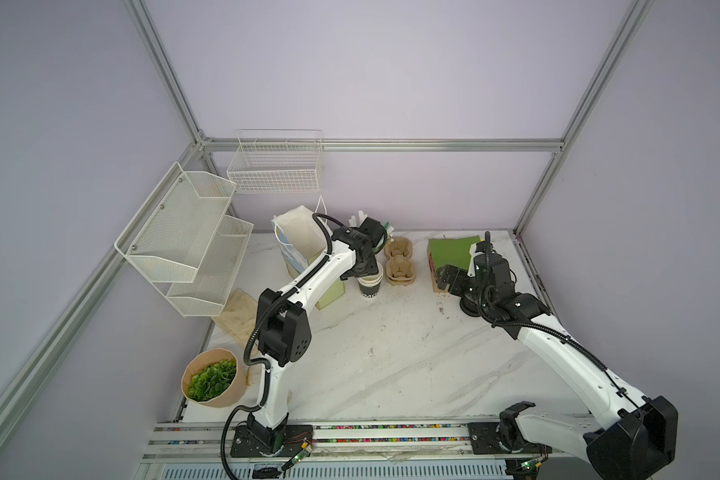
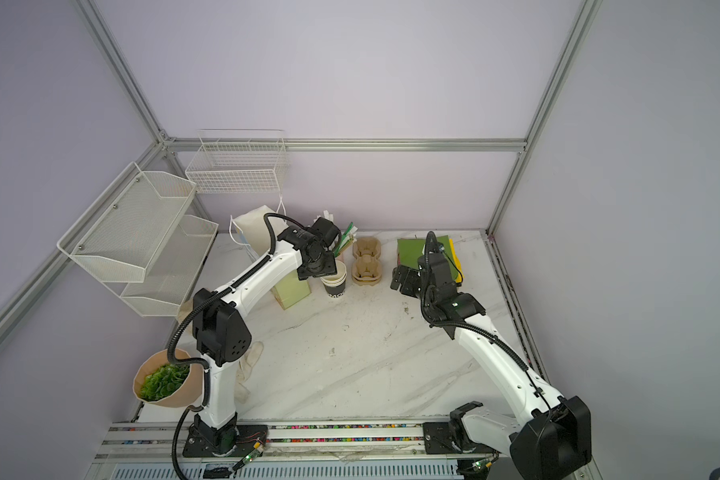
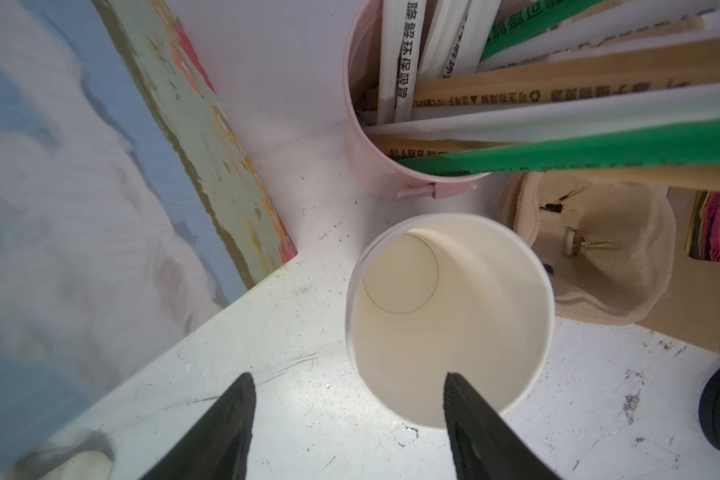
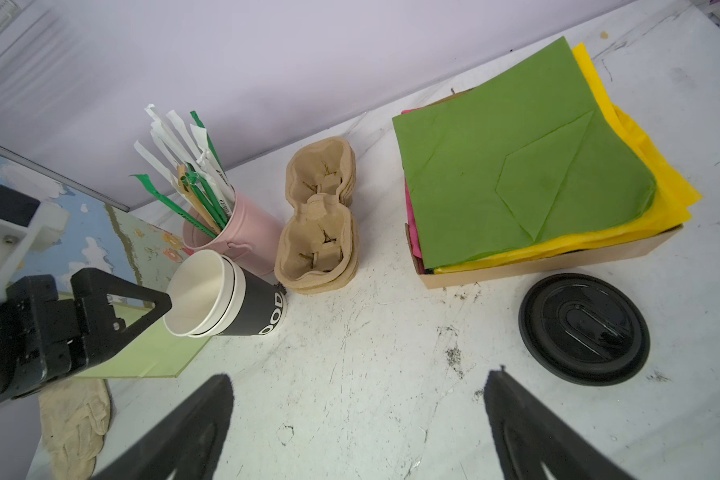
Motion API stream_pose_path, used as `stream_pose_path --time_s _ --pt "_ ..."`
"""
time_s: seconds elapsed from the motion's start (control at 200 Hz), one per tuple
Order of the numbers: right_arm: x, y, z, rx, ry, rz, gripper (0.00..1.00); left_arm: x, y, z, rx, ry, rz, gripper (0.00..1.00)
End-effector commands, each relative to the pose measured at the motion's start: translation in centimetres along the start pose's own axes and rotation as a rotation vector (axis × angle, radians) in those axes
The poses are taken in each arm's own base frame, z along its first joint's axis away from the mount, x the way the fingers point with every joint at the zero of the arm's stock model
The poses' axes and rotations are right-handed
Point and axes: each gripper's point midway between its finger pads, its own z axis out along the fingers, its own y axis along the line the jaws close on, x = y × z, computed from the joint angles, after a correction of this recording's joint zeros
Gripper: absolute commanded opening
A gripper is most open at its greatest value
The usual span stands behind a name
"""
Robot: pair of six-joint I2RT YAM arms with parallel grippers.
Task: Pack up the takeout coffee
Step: 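Reach the left gripper over the stacked paper cups while the right gripper approaches, then close the left gripper on the top cup rim while the right gripper nears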
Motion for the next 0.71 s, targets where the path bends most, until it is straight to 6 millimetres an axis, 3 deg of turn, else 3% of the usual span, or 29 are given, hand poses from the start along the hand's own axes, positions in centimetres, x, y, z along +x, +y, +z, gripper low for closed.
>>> stream_pose_path --time_s 0.0,0.52,0.7 --pt "-0.8 0.4 -0.9 -0.017 -0.015 -0.004 0.97 -2.3 -1.3 -2.2 0.063 -0.060 -0.032 0.65" --pt "-0.6 0.7 -1.3 -0.040 -0.012 -0.006 0.96 -2.3 -1.8 -0.6 0.058 -0.037 -0.009 0.36" --pt "-0.6 0.6 -1.4 -0.041 -0.014 -0.007 0.96 -2.1 -1.5 -0.1 0.042 -0.031 0.000 0.32"
